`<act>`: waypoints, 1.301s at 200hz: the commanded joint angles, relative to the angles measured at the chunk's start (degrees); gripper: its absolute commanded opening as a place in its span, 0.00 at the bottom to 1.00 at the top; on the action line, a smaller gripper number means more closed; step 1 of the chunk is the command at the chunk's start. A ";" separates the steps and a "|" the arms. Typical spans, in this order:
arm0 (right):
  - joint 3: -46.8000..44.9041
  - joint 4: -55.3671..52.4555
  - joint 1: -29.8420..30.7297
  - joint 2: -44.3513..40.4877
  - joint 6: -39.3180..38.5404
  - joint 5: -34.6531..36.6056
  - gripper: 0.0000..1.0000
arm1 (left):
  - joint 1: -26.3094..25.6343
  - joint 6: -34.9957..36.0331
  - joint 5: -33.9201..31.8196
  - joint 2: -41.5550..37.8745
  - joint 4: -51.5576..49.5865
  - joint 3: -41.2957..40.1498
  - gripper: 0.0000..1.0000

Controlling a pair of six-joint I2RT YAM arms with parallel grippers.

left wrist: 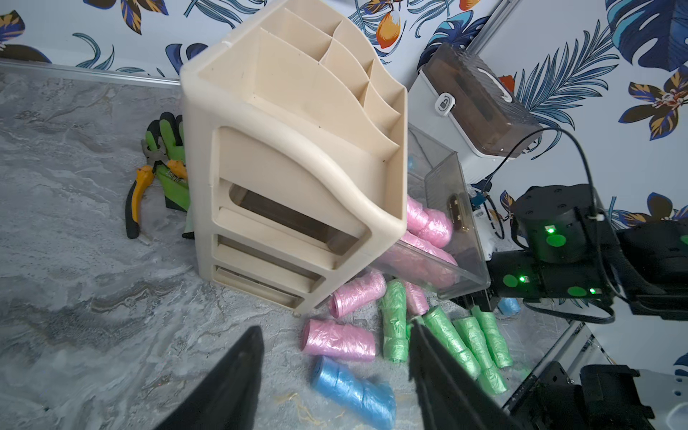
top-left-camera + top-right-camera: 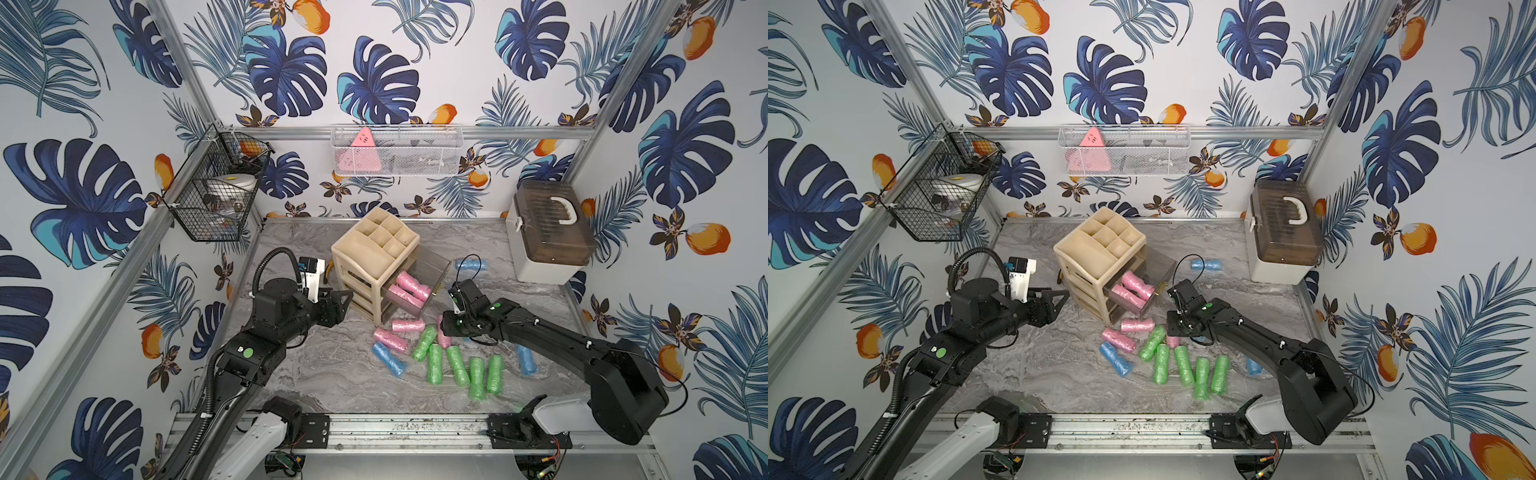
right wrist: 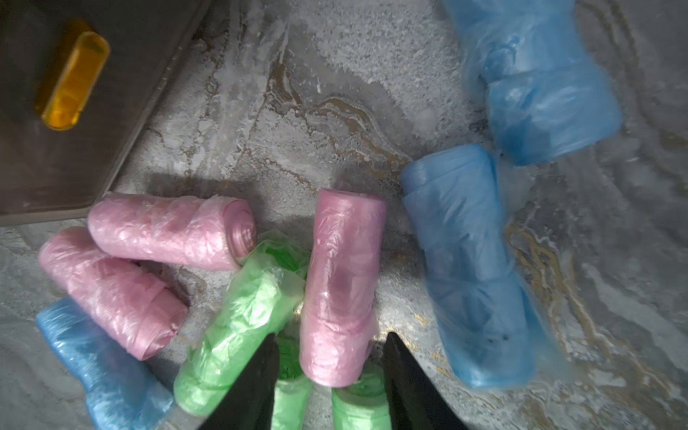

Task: Sort the rolls of trash bags by color and place them into the drawer
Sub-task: Pick up the roll of trash bags from the center of the board, then place the roll of trash bags in the drawer.

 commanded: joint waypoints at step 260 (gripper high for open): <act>23.98 -1.03 -6.88 -9.35 -26.87 -4.21 0.12 | 0.10 1.05 10.33 17.51 -3.13 15.20 0.68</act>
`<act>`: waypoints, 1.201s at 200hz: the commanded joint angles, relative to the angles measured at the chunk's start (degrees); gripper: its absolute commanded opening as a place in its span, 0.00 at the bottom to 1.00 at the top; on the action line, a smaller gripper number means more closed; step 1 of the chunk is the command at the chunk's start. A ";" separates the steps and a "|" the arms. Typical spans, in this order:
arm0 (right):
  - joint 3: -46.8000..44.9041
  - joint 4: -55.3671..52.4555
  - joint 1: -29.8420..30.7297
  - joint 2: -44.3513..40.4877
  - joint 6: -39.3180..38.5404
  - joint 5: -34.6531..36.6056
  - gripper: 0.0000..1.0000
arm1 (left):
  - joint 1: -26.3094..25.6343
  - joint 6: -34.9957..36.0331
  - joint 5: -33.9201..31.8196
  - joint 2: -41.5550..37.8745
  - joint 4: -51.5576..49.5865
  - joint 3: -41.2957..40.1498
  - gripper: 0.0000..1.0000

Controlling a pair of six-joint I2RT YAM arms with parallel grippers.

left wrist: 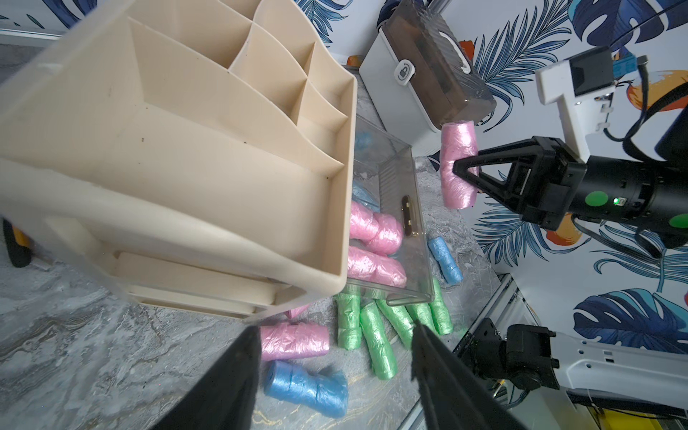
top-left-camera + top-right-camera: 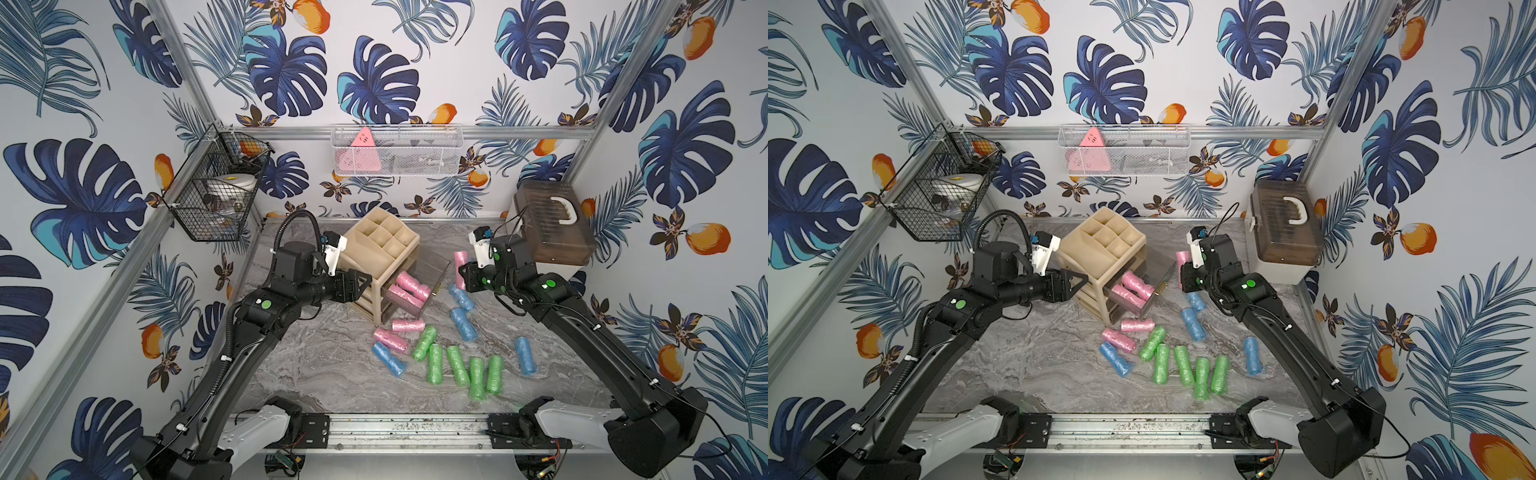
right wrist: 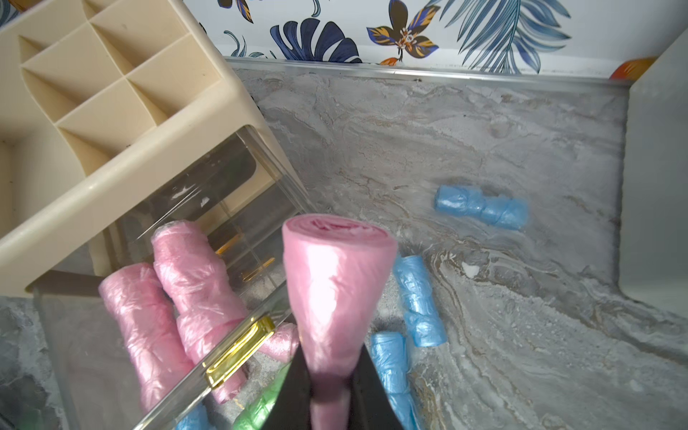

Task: Sort the rolls of trash bags by color and place them into the drawer
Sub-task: Place the roll of trash bags in the drawer.

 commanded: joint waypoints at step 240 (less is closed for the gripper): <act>12.20 -0.71 9.75 16.02 -28.55 -3.72 0.30 | 0.16 -1.35 -4.15 -0.59 3.21 -2.75 0.68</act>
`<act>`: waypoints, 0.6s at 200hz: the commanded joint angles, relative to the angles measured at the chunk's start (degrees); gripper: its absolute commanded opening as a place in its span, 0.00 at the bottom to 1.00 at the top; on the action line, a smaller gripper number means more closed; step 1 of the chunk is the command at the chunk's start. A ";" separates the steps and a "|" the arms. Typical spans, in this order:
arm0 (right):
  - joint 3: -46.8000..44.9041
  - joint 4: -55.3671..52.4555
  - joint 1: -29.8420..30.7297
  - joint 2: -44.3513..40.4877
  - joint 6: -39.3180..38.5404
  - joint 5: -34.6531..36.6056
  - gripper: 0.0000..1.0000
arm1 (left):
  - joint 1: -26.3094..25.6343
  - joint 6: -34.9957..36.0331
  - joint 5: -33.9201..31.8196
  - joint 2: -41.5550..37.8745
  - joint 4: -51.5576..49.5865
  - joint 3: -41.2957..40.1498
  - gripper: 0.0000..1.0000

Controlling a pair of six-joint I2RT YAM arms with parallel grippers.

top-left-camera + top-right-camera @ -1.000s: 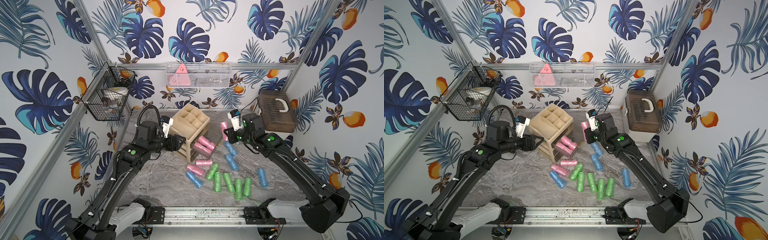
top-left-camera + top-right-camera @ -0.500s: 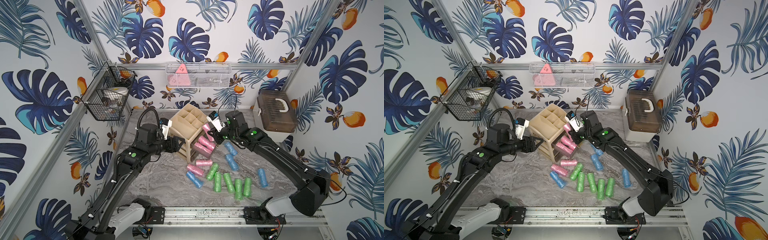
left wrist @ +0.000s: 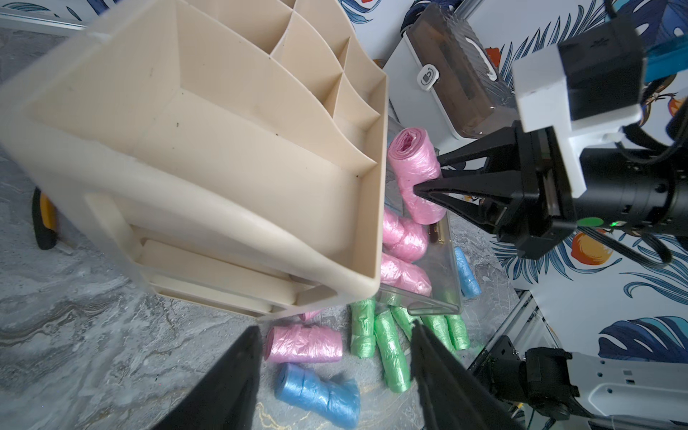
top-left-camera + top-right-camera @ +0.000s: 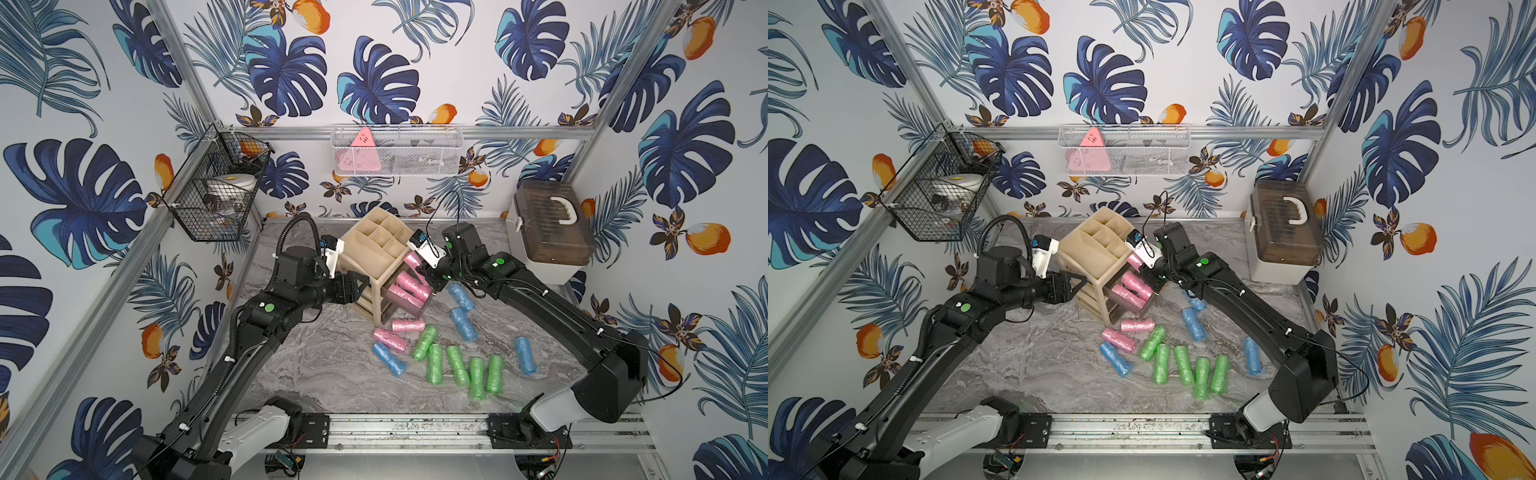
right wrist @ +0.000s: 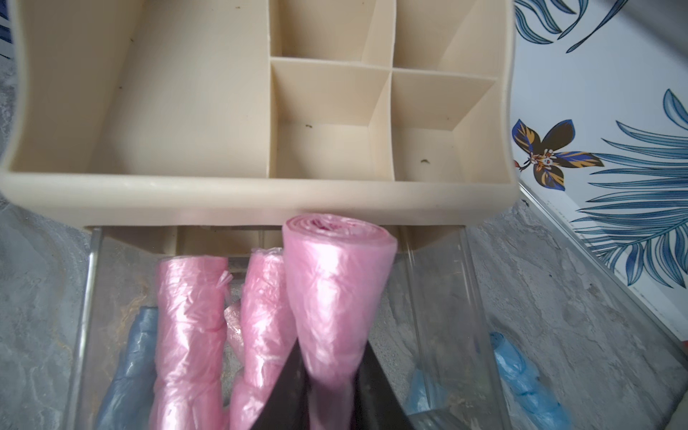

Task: Sort the rolls of trash bags by color and place them into the drawer
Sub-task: Place the roll of trash bags in the drawer.

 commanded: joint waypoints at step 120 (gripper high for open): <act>0.42 2.29 0.14 -7.48 9.93 -0.54 0.54 | 0.10 -2.65 -5.40 -4.29 -5.51 -3.32 0.65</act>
